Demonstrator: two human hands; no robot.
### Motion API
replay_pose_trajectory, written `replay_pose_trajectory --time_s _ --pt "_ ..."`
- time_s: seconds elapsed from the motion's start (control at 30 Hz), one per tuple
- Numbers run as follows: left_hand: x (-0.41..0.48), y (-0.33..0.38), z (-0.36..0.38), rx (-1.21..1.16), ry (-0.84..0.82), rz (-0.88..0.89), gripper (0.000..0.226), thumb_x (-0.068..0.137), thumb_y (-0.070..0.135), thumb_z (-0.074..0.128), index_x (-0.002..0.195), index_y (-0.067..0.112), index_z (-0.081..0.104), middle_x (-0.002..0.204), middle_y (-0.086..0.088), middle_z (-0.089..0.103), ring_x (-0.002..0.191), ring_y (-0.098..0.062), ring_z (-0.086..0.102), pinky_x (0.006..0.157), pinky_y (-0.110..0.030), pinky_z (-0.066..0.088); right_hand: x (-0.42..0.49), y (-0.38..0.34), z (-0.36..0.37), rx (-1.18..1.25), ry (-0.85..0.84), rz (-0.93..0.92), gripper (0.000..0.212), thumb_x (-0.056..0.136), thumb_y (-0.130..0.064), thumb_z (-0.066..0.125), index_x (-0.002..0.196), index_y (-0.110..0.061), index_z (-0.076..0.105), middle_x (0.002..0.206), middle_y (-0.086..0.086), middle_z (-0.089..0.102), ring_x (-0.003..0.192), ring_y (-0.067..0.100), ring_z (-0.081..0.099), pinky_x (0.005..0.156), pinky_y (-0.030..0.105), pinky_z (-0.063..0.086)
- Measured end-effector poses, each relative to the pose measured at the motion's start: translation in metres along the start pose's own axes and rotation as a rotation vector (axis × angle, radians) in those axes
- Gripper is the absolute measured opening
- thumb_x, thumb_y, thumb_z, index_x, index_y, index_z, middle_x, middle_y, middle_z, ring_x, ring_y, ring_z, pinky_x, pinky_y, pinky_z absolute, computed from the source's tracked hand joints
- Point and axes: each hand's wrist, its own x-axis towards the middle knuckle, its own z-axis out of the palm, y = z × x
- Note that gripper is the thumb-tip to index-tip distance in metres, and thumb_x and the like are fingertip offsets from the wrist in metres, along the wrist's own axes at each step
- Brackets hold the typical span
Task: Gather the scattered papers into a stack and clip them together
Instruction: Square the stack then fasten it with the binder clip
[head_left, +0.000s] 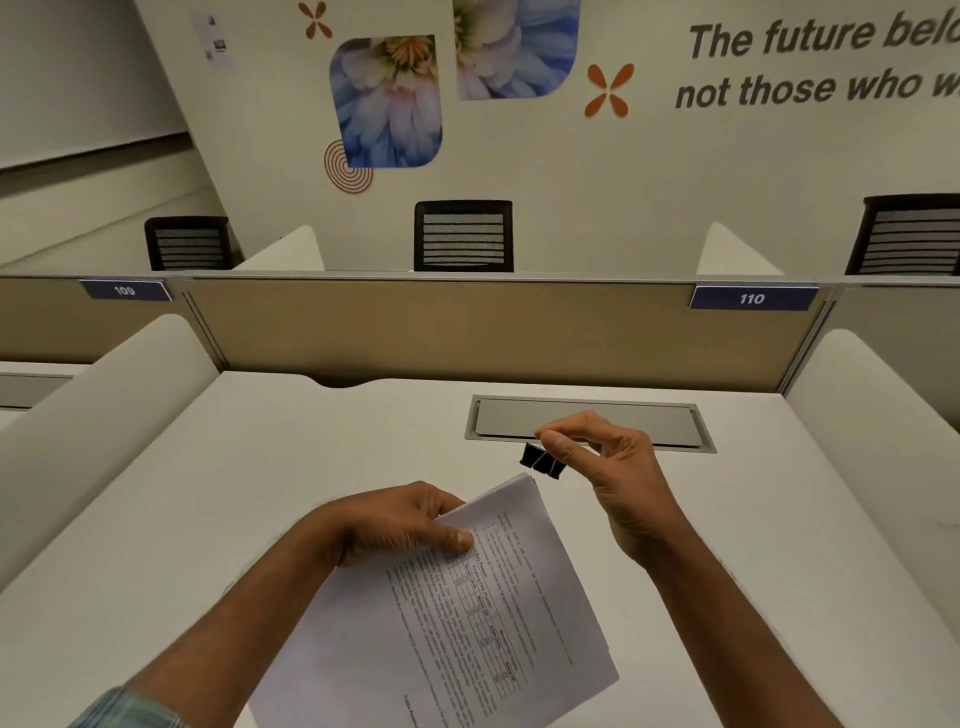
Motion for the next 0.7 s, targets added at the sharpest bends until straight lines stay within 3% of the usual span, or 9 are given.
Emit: replay_pose_trajectory --time_s 0.1,0.27,0.4,0.6,0.7 --pt "-0.003 -0.001 0.002 -0.008 0.001 0.007 0.037 0.096 0.036 0.067 0.127 0.015 0.070 0.118 -0.010 0.078 0.096 -0.029 0.078 0.084 -0.038 0.065 0.002 -0.001 0.007 -0.017 -0.014 0.017 0.007 0.086 -0.020 0.076 0.091 -0.018 0.080 0.098 -0.002 0.077 0.105 0.015 0.066 0.090 0.033 0.046" --pt "-0.007 -0.001 0.002 0.015 -0.009 0.009 0.038 0.096 0.037 0.067 0.127 0.016 0.070 0.118 -0.010 0.077 0.095 -0.028 0.077 0.084 -0.038 0.064 0.005 -0.007 0.017 -0.061 -0.084 0.031 0.022 0.085 -0.019 0.078 0.104 -0.031 0.078 0.099 -0.004 0.078 0.099 0.009 0.071 0.080 0.022 0.050" --pt "-0.009 0.002 0.004 0.051 -0.003 -0.009 0.039 0.096 0.037 0.066 0.130 0.017 0.068 0.120 -0.011 0.077 0.100 -0.033 0.076 0.088 -0.041 0.063 0.009 -0.014 0.021 -0.126 -0.203 -0.010 0.035 0.083 -0.016 0.081 0.115 -0.030 0.075 0.095 0.002 0.077 0.098 0.016 0.073 0.087 0.024 0.054" --pt "-0.009 0.005 0.003 0.085 -0.013 -0.022 0.039 0.096 0.037 0.067 0.130 0.019 0.068 0.120 -0.010 0.077 0.105 -0.036 0.075 0.094 -0.049 0.061 0.014 -0.019 0.027 -0.296 -0.349 -0.048 0.040 0.083 -0.022 0.082 0.118 -0.037 0.072 0.098 -0.003 0.077 0.102 0.008 0.071 0.092 0.016 0.043" --pt "-0.010 0.006 0.003 0.090 -0.025 -0.023 0.037 0.096 0.036 0.067 0.129 0.020 0.068 0.120 -0.009 0.077 0.100 -0.032 0.077 0.093 -0.047 0.062 0.015 -0.020 0.028 -0.332 -0.396 -0.036 0.040 0.082 -0.023 0.083 0.119 -0.036 0.072 0.098 -0.003 0.078 0.103 0.009 0.071 0.097 0.026 0.045"
